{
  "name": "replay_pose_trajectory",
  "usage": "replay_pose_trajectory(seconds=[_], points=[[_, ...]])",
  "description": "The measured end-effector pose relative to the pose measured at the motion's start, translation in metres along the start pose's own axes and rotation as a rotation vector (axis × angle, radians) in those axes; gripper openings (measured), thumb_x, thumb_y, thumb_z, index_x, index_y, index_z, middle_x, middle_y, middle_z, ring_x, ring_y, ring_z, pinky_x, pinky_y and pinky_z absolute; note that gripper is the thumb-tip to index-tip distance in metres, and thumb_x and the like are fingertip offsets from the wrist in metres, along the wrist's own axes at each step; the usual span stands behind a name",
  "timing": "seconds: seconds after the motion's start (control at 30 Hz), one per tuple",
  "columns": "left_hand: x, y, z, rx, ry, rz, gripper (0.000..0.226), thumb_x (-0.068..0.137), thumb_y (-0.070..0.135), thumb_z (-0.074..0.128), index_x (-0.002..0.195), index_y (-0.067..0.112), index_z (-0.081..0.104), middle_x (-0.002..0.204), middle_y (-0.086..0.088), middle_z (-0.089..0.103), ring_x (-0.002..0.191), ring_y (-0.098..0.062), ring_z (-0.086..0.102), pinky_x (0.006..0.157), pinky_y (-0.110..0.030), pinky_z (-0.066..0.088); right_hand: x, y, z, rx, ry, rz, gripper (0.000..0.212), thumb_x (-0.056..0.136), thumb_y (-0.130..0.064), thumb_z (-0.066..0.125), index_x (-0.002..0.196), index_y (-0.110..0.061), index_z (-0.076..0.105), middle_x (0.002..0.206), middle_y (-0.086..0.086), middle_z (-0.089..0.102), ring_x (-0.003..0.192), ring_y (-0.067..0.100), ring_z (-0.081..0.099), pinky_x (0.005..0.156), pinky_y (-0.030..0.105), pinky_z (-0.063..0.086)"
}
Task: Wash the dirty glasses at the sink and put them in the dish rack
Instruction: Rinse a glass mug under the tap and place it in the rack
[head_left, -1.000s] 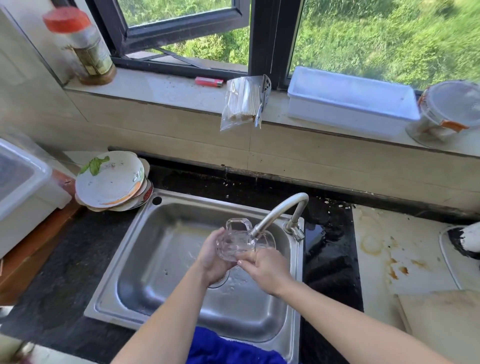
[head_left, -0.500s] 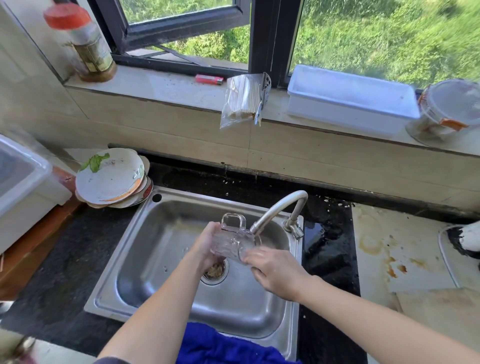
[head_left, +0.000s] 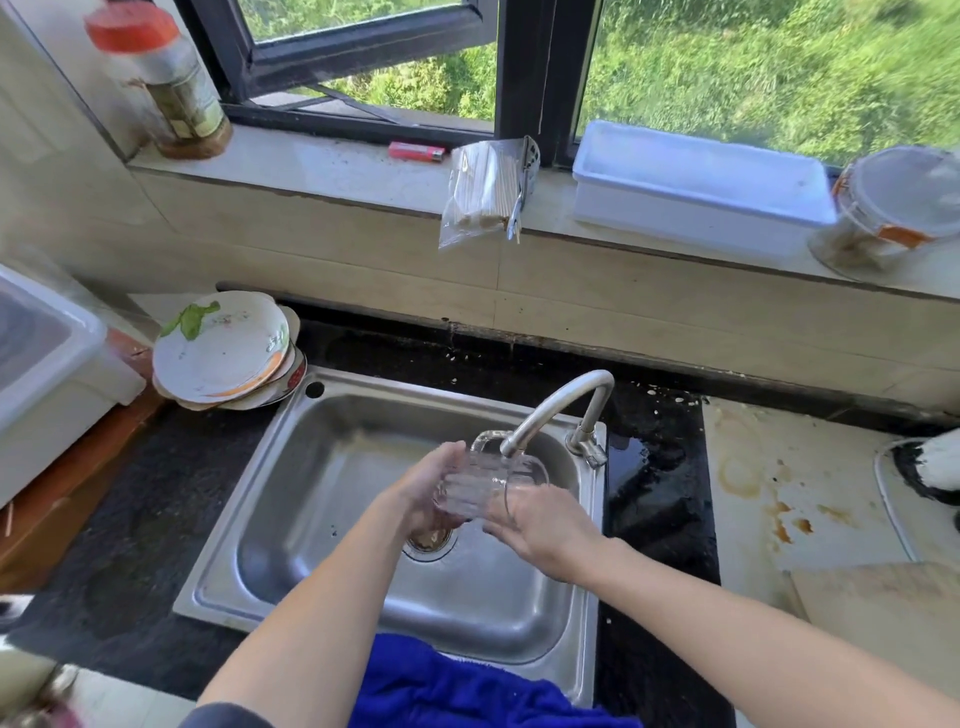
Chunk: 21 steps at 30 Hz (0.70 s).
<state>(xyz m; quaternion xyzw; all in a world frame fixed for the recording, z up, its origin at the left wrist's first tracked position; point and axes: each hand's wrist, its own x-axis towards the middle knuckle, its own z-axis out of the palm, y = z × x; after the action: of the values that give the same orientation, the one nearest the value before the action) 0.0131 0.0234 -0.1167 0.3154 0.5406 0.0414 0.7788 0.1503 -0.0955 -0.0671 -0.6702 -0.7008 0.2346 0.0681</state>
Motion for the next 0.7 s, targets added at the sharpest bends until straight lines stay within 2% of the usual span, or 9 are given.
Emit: replay_pose_trajectory(seconds=[0.07,0.17,0.23,0.27,0.33,0.37,0.47,0.6,0.7], points=[[0.001,-0.008,-0.007,-0.109,-0.019,0.022,0.052,0.08,0.057,0.06,0.11,0.014,0.062,0.097,-0.012,0.068,0.079,-0.026,0.066,0.067,-0.033,0.054,-0.002,0.0,-0.002,0.207,0.027,0.081,0.033,0.097,-0.047,0.05,0.121,-0.032,0.067,0.118,-0.011,0.069,0.109,0.009,0.062,0.095,0.028,0.047],[-0.003,-0.018,0.006,-0.3,-0.005,0.092,0.043,0.085,0.043,0.061,0.112,0.009,0.058,0.085,-0.013,0.068,0.069,-0.026,0.066,0.062,-0.033,0.054,-0.001,-0.016,0.0,0.453,0.071,0.169,0.028,0.096,-0.037,0.057,0.117,-0.025,0.071,0.116,-0.011,0.07,0.108,0.006,0.063,0.1,0.032,0.046],[-0.003,-0.016,0.006,-0.29,0.043,0.099,0.034,0.091,0.038,0.054,0.102,0.006,0.058,0.064,-0.008,0.066,0.052,-0.021,0.064,0.058,-0.03,0.05,-0.008,-0.013,0.002,0.362,-0.003,0.093,0.031,0.097,-0.036,0.054,0.122,-0.026,0.068,0.121,-0.008,0.068,0.112,0.011,0.061,0.1,0.033,0.045],[-0.003,-0.013,0.002,-0.29,0.074,0.101,0.034,0.094,0.038,0.05,0.104,0.006,0.058,0.062,-0.008,0.067,0.051,-0.021,0.065,0.063,-0.031,0.05,-0.012,-0.006,0.0,0.266,-0.045,0.031,0.033,0.098,-0.037,0.051,0.127,-0.027,0.064,0.126,-0.007,0.066,0.117,0.012,0.057,0.101,0.034,0.044],[0.001,-0.011,-0.006,-0.259,0.134,0.075,0.038,0.093,0.041,0.049,0.114,0.01,0.059,0.081,-0.012,0.07,0.069,-0.026,0.067,0.079,-0.038,0.049,-0.016,0.008,-0.005,0.082,-0.086,-0.053,0.038,0.099,-0.034,0.049,0.135,-0.024,0.056,0.139,-0.007,0.056,0.131,0.011,0.046,0.109,0.034,0.039],[0.0,-0.009,-0.006,-0.236,0.159,0.06,0.037,0.093,0.041,0.049,0.109,0.01,0.06,0.086,-0.012,0.069,0.075,-0.027,0.064,0.082,-0.039,0.048,-0.012,0.011,-0.006,0.003,-0.066,-0.077,0.04,0.098,-0.031,0.05,0.138,-0.023,0.053,0.143,-0.007,0.052,0.134,0.01,0.042,0.11,0.032,0.037],[-0.006,-0.006,0.006,-0.175,0.083,0.015,0.036,0.092,0.042,0.047,0.089,0.009,0.062,0.071,-0.01,0.069,0.071,-0.026,0.061,0.076,-0.035,0.048,0.005,0.005,-0.001,-0.132,0.018,-0.122,0.045,0.092,-0.031,0.052,0.136,-0.025,0.053,0.135,-0.005,0.056,0.124,0.016,0.051,0.096,0.034,0.047],[-0.005,0.004,-0.013,-0.148,0.151,-0.012,0.049,0.082,0.045,0.059,0.114,0.008,0.056,0.098,-0.014,0.066,0.079,-0.03,0.064,0.074,-0.041,0.054,-0.008,0.026,-0.001,-0.062,0.011,-0.239,0.038,0.088,-0.019,0.052,0.124,-0.023,0.065,0.128,-0.006,0.064,0.121,0.013,0.057,0.093,0.033,0.052],[-0.01,0.001,-0.007,-0.098,0.111,-0.083,0.043,0.084,0.045,0.057,0.105,0.008,0.061,0.09,-0.012,0.067,0.076,-0.028,0.064,0.07,-0.037,0.055,-0.002,0.02,0.001,-0.172,0.114,-0.287,0.033,0.085,-0.026,0.063,0.116,-0.021,0.069,0.123,-0.005,0.065,0.119,0.016,0.056,0.087,0.04,0.052]])
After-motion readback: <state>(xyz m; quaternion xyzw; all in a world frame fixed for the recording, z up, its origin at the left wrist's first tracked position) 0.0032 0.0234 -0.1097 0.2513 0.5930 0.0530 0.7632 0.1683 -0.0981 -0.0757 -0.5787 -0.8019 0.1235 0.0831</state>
